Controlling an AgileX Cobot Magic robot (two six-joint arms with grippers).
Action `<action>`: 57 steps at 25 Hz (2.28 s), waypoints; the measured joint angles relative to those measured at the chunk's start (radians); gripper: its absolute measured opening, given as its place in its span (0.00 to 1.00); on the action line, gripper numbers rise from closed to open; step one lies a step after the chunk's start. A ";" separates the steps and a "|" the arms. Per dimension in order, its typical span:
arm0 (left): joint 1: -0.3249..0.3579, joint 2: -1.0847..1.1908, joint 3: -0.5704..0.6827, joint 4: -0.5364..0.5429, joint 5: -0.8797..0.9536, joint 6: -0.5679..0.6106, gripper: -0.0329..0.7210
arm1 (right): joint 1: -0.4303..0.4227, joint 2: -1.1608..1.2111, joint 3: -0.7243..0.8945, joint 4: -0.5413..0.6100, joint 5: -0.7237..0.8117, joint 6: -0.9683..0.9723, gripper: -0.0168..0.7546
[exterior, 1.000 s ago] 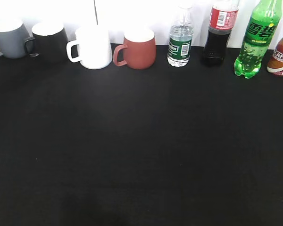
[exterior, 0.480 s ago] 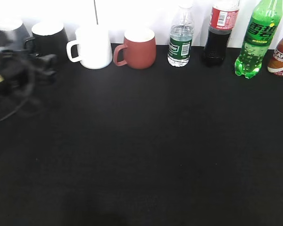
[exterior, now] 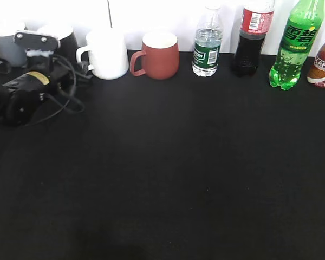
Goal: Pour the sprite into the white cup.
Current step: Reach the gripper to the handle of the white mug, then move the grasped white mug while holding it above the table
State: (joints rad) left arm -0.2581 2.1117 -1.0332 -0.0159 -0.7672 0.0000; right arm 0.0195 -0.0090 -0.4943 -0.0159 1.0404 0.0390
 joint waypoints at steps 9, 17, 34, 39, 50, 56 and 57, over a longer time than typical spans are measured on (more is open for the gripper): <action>-0.001 0.094 -0.117 -0.033 -0.015 0.000 0.35 | 0.000 0.000 0.000 0.001 0.000 0.000 0.76; -0.001 0.177 -0.237 -0.081 -0.033 0.000 0.34 | 0.000 0.000 0.000 0.004 0.000 0.000 0.76; -0.001 0.249 -0.360 -0.046 -0.029 -0.032 0.28 | 0.000 0.000 0.000 0.004 0.000 0.000 0.76; -0.001 0.263 -0.361 -0.016 -0.089 -0.032 0.17 | 0.000 0.000 0.000 0.004 0.000 0.000 0.76; -0.032 0.149 -0.359 -0.049 -0.192 -0.025 0.15 | 0.000 0.000 0.000 0.004 0.000 0.000 0.76; -0.079 -0.254 -0.043 -0.041 -0.036 -0.026 0.15 | 0.000 0.008 -0.019 -0.003 -0.181 0.000 0.76; -0.105 -0.319 0.061 -0.040 -0.040 -0.026 0.15 | 0.000 0.038 0.000 -0.018 -0.345 0.000 0.76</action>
State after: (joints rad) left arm -0.3631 1.7925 -0.9725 -0.0562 -0.8071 -0.0256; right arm 0.0195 0.0289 -0.4944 -0.0335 0.6957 0.0390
